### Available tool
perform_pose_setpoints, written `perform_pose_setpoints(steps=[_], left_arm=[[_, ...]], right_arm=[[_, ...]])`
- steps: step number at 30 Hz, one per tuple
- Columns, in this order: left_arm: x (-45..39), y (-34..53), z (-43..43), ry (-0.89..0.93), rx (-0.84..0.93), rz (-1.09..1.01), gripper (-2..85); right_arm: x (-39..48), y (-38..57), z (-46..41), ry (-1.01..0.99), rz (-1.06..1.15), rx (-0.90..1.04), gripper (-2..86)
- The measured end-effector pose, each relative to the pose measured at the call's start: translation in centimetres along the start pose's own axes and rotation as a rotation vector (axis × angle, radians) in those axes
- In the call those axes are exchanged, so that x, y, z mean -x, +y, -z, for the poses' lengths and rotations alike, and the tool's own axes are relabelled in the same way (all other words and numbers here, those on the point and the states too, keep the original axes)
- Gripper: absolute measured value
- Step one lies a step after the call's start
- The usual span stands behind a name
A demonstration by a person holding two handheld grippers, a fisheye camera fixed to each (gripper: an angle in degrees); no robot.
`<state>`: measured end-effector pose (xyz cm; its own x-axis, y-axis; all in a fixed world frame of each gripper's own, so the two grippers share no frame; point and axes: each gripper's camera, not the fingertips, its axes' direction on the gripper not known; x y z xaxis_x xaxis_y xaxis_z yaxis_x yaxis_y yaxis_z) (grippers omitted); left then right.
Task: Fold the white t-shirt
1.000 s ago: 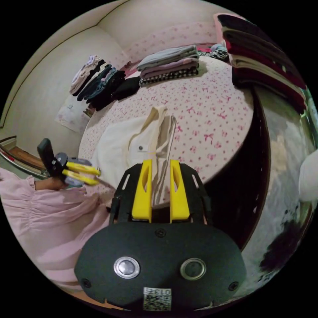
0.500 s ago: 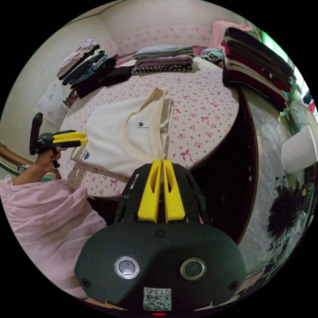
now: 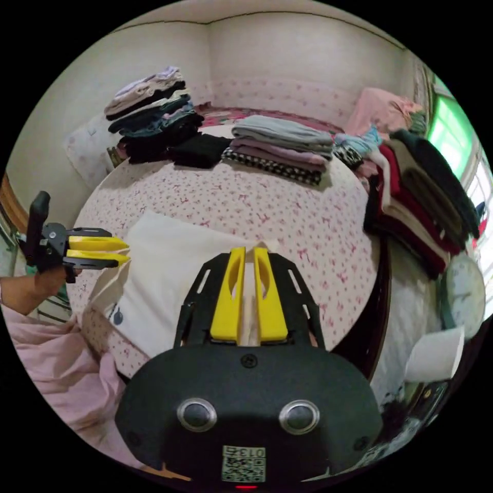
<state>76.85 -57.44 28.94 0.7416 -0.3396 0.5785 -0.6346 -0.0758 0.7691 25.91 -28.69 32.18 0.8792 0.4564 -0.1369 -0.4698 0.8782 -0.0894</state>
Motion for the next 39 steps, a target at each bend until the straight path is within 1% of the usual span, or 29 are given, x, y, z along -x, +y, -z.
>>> perform_pose_setpoints(steps=[2,4,5,6,7,8,11,14,16,17,19,20,21,25,26,28,31,32,33,34,35,36,39], left_arm=[[-0.1,-0.5,-1.1,-0.002,0.034,-0.011,7.2],[0.2,-0.4,-1.7,0.012,0.037,0.002,7.2],[0.5,-0.2,-1.9,0.030,0.028,0.011,7.1],[0.7,-0.1,-1.9,0.038,0.022,0.014,7.1],[0.9,0.0,-2.0,0.049,0.016,0.016,7.0],[1.2,0.0,-2.0,0.058,0.016,0.019,6.9],[2.1,0.1,-1.1,0.063,0.017,0.055,6.9],[3.3,1.0,-0.1,0.027,-0.037,0.133,7.0],[4.0,1.3,-0.7,0.034,-0.015,0.169,6.9],[4.2,1.4,-1.5,0.044,0.015,0.178,6.8],[4.2,1.5,-2.1,0.027,0.016,0.182,6.7],[4.2,1.4,-2.5,0.012,0.027,0.178,6.5],[4.2,1.3,-2.7,0.005,0.033,0.177,6.4],[5.4,1.1,-2.5,0.019,0.042,0.229,6.2],[5.8,1.5,-2.0,0.024,0.025,0.255,6.4],[6.2,2.3,-1.1,-0.004,-0.006,0.294,7.0],[6.6,3.3,-1.4,-0.030,0.005,0.328,7.3],[6.9,3.5,-2.1,-0.015,0.033,0.334,7.2],[7.1,3.6,-2.4,-0.013,0.035,0.341,7.2],[7.6,3.7,-2.7,-0.008,0.031,0.346,7.1],[8.2,3.7,-3.1,0.005,0.040,0.348,7.1],[8.6,3.6,-3.2,0.014,0.043,0.353,7.1],[10.8,4.0,-3.0,0.081,0.039,0.387,7.8]], right_arm=[[1.1,-1.7,-2.3,0.029,0.046,0.042,0.5],[0.7,-2.1,-6.2,0.034,0.049,0.196,0.3],[0.2,-1.9,-7.2,0.028,0.041,0.247,0.2],[-0.7,-1.1,-7.9,-0.031,0.026,0.257,0.2],[-1.2,-0.6,-7.3,-0.062,0.018,0.216,0.2],[-2.1,0.0,-6.9,-0.097,-0.007,0.222,0.2],[-3.4,1.2,-4.8,-0.045,-0.072,0.203,0.2],[-3.3,2.4,-1.4,-0.096,-0.116,0.084,0.3],[-0.9,2.9,-0.5,-0.123,-0.056,0.049,0.2],[-0.2,3.0,-0.6,-0.122,-0.027,0.048,0.2],[1.7,3.3,-1.9,-0.103,0.036,0.130,0.2],[2.5,3.5,-3.9,-0.082,0.069,0.255,0.1],[2.6,4.0,-3.9,-0.072,0.083,0.216,0.1],[1.6,4.2,-3.6,-0.043,0.094,0.238,0.1],[1.1,4.5,-2.6,-0.028,0.087,0.207,0.1],[0.7,5.2,-0.1,-0.123,0.094,0.110,0.1],[1.9,6.1,1.3,-0.187,0.157,0.031,0.2],[2.5,6.5,1.1,-0.211,0.183,0.032,0.3],[2.7,6.8,0.0,-0.221,0.189,0.078,0.4],[2.4,7.2,-1.9,-0.206,0.177,0.181,0.5],[2.1,7.4,-2.8,-0.195,0.168,0.236,0.6],[0.9,7.8,-2.6,-0.224,0.148,0.190,0.9],[-2.5,8.0,-1.9,-0.264,0.066,0.204,2.4]])
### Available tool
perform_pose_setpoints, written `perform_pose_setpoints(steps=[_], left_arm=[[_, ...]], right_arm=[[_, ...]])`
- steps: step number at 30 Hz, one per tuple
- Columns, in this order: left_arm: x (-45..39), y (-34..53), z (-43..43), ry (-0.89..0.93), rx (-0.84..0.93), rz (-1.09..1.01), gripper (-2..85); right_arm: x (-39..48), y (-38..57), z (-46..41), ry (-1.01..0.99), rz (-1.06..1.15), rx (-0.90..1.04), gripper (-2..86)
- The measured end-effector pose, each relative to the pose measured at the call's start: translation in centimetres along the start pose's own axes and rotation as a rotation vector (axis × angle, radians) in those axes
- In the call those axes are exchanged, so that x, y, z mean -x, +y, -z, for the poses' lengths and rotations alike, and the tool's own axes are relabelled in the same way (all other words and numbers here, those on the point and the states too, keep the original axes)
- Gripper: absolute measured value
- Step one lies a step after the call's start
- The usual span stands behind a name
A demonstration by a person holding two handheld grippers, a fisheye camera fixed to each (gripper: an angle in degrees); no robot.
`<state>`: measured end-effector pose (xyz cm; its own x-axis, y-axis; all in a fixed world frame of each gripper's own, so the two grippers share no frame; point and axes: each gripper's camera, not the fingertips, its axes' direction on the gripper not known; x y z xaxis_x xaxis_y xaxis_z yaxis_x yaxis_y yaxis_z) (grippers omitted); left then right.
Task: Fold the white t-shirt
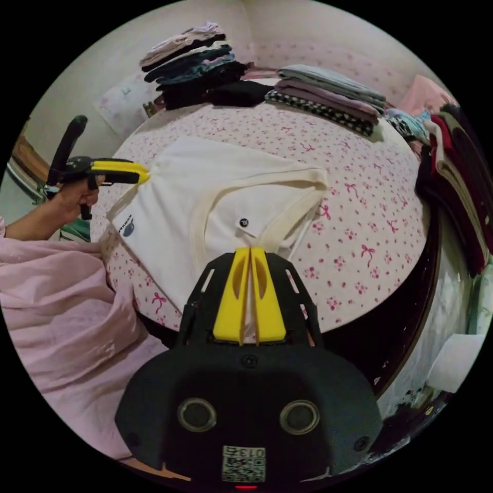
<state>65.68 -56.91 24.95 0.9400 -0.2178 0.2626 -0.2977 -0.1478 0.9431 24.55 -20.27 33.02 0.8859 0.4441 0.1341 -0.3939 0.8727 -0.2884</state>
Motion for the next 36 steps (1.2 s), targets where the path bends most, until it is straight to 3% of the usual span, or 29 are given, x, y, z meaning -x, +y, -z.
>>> perform_pose_setpoints(steps=[4,7,15,22,27,32,36], left_arm=[[5.3,1.1,0.5,0.175,-0.072,0.149,12.3],[8.7,1.6,-1.0,0.324,-0.053,0.225,15.0],[11.9,0.4,-3.9,0.521,-0.029,0.215,15.1],[11.9,-1.2,-2.9,0.491,-0.044,0.120,13.0],[13.4,-1.5,-5.6,0.569,-0.011,0.177,11.8],[12.2,-2.9,-5.3,0.503,-0.012,0.048,9.8],[13.1,-2.5,-7.3,0.583,-0.006,0.116,10.9]], right_arm=[[-4.5,1.5,2.8,-0.006,-0.160,-0.134,9.0],[-9.0,1.7,2.1,-0.203,-0.307,-0.156,11.3],[-12.2,0.2,0.3,-0.276,-0.371,-0.116,11.7],[-11.8,-2.3,0.6,-0.266,-0.321,-0.085,9.9],[-14.5,-2.9,0.4,-0.298,-0.409,-0.097,8.5],[-12.5,-6.2,0.9,-0.215,-0.310,-0.051,8.2],[-13.6,-6.4,1.0,-0.236,-0.387,-0.079,8.1]])
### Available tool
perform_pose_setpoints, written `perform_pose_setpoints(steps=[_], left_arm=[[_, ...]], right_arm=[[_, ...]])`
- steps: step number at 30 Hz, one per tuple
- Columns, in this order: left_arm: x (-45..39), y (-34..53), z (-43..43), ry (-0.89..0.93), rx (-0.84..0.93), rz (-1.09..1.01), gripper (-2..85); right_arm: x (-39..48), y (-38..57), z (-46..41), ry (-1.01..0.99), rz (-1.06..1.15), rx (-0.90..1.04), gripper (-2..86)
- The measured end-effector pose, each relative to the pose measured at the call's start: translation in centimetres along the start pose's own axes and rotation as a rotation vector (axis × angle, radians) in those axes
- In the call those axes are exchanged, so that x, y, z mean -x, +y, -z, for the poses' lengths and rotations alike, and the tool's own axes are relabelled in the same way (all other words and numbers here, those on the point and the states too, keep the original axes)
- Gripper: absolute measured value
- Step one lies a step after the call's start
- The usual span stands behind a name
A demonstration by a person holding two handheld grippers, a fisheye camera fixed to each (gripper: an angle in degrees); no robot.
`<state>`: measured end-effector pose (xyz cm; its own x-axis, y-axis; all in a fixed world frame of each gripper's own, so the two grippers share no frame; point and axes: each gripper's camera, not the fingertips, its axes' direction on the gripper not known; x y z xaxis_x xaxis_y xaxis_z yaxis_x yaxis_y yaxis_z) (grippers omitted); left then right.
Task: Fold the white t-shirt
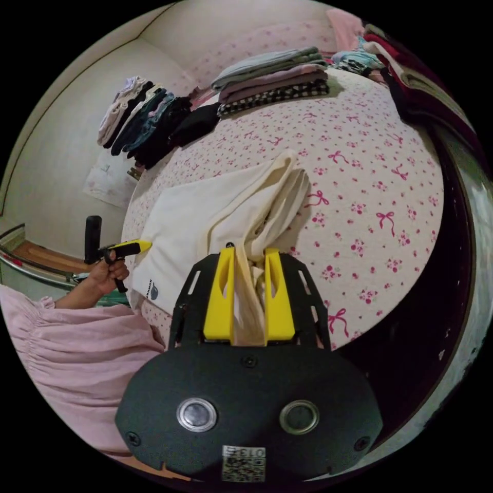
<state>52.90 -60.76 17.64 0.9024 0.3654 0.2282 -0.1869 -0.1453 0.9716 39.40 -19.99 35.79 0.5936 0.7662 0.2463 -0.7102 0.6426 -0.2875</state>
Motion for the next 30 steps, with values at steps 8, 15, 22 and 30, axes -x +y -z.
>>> perform_pose_setpoints(steps=[8,15,22,30], left_arm=[[-3.6,-0.9,0.2,-0.018,-0.021,-0.141,6.3],[-9.9,-1.0,2.1,0.020,-0.124,-0.284,6.1],[-18.1,-7.5,0.2,0.118,-0.211,-0.449,6.1],[-33.2,-22.6,-5.2,0.247,-0.296,-0.659,6.2]], right_arm=[[5.5,-2.6,1.1,0.180,0.115,-0.001,1.8],[10.7,-2.9,9.3,0.209,0.216,-0.200,0.6],[11.1,-6.1,20.3,0.307,0.263,-0.376,0.4],[5.4,-15.4,38.5,0.504,0.316,-0.568,0.2]])
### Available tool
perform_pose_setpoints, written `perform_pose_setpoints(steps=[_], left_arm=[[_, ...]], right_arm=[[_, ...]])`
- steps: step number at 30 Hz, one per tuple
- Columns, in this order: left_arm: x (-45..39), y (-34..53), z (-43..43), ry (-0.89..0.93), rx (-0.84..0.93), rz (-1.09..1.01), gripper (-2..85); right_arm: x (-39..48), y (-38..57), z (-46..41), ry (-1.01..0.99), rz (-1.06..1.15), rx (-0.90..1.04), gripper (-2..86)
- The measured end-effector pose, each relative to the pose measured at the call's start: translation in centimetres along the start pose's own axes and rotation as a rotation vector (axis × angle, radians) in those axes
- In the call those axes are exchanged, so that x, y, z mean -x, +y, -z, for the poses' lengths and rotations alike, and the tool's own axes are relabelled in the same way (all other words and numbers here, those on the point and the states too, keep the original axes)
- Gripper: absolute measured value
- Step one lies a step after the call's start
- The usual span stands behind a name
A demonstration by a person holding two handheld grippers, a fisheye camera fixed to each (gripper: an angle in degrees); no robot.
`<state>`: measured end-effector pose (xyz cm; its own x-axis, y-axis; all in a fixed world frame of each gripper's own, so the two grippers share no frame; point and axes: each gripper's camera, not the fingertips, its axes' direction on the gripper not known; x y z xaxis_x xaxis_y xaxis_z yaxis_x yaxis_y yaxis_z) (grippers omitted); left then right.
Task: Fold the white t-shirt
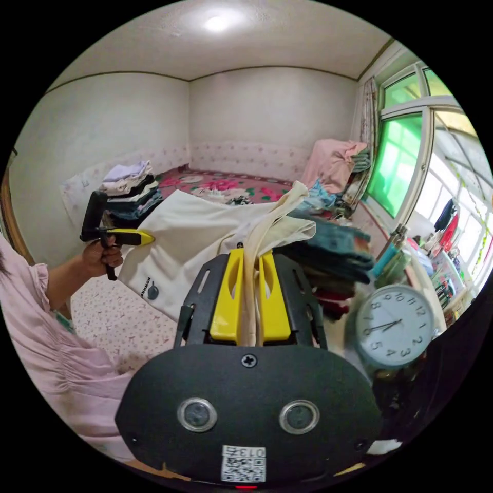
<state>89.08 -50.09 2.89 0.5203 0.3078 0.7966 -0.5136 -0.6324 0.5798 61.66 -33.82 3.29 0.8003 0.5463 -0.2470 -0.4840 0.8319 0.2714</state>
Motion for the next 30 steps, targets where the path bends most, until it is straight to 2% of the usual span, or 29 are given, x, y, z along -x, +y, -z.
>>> perform_pose_setpoints(steps=[3,8,12,16,19,21,22,25,28,30], left_arm=[[1.2,-7.1,-5.9,0.054,-0.014,0.003,6.3],[3.1,-16.1,-17.0,0.010,0.037,0.028,6.4],[4.5,-18.5,-24.2,-0.044,0.120,0.045,6.7],[6.9,-17.4,-30.3,-0.162,0.230,0.113,7.9],[6.8,-16.4,-30.0,-0.104,0.165,0.154,10.0],[5.1,-16.1,-28.4,-0.198,0.132,0.072,10.4],[3.5,-16.0,-27.2,-0.305,0.083,0.010,9.9],[-2.1,-16.4,-27.5,-0.476,0.033,-0.211,7.9],[-6.6,-16.3,-31.7,-0.601,0.057,-0.381,3.4],[-7.2,-16.1,-35.3,-0.609,0.168,-0.402,2.1]], right_arm=[[-6.3,-5.0,-0.7,0.102,0.042,0.005,0.3],[-15.9,-10.9,-6.7,0.151,0.028,0.063,0.9],[-21.9,-12.7,-14.4,0.169,-0.017,0.170,3.1],[-25.2,-11.2,-22.0,0.146,-0.076,0.318,8.0],[-26.9,-9.2,-24.2,0.113,-0.134,0.328,12.2],[-27.4,-9.3,-22.7,0.153,-0.147,0.292,12.2],[-27.3,-9.4,-22.0,0.168,-0.138,0.271,11.8],[-23.4,-11.1,-19.0,0.200,0.033,0.127,8.5],[-19.4,-11.5,-19.7,0.213,0.140,0.079,5.6],[-16.5,-10.8,-23.1,0.244,0.226,0.125,5.5]])
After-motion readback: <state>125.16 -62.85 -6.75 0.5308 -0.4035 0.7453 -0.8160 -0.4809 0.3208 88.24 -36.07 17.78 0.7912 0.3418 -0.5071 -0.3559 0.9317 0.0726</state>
